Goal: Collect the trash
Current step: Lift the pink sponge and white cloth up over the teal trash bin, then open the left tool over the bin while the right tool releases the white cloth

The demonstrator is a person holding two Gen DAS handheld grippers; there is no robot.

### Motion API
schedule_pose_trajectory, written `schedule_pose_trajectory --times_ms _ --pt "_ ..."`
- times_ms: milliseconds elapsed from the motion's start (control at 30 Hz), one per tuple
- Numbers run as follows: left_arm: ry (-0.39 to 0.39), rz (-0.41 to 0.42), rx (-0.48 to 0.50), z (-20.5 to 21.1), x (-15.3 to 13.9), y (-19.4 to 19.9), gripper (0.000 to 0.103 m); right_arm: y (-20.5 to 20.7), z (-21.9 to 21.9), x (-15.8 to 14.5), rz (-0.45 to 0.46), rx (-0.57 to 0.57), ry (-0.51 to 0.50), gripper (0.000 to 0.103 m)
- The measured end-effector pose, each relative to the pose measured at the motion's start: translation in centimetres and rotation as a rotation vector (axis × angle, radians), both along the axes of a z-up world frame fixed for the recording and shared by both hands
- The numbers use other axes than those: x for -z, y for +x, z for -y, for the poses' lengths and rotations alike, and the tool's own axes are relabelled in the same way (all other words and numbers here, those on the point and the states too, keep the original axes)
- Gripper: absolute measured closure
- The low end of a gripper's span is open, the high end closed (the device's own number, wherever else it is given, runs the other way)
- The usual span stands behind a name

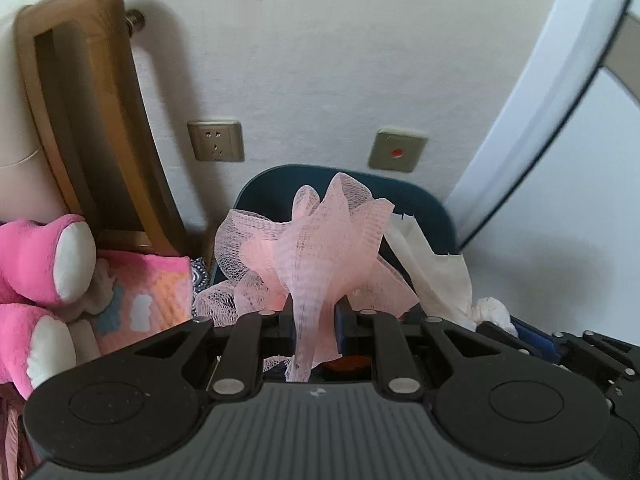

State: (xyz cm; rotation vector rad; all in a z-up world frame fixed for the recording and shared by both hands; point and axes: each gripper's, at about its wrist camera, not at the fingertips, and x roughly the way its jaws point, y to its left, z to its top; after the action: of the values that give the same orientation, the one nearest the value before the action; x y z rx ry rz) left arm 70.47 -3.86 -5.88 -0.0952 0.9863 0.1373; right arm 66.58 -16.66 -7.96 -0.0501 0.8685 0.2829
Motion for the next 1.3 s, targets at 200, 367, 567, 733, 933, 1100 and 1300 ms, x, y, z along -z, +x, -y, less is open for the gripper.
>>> schedule_pose_trajectory --times_ms 200,367,567,733,933,1100,1300 --pt "0.013 -0.088 -0.011 0.2 3.2 3.1 0.087 2.8 -1.1 2.4 -0.035 -0.079 -0.086 0.089" --pt "0.022 -0.151 0.004 0.4 5.9 4.5 0.087 3.0 -2.6 2.6 -0.023 -0.179 -0.15 0.089" --pt "0.035 -0.218 0.011 0.3 8.1 5.4 0.087 3.6 -3.5 3.7 -0.063 -0.24 -0.171 0.087" --pt "0.019 -0.251 0.037 0.1 9.1 5.6 0.086 3.7 -3.3 4.2 -0.086 -0.265 -0.147 0.081" --pt "-0.012 -0.276 0.036 0.1 9.5 5.6 0.07 3.6 -3.0 4.3 -0.099 -0.284 -0.107 0.077" --pt "-0.01 -0.237 0.043 0.1 8.6 4.8 0.042 3.4 -2.7 3.9 -0.089 -0.275 -0.09 0.071" --pt "-0.008 -0.201 0.045 -0.5 7.2 3.7 0.038 2.7 -1.9 2.9 -0.061 -0.269 -0.054 0.056"
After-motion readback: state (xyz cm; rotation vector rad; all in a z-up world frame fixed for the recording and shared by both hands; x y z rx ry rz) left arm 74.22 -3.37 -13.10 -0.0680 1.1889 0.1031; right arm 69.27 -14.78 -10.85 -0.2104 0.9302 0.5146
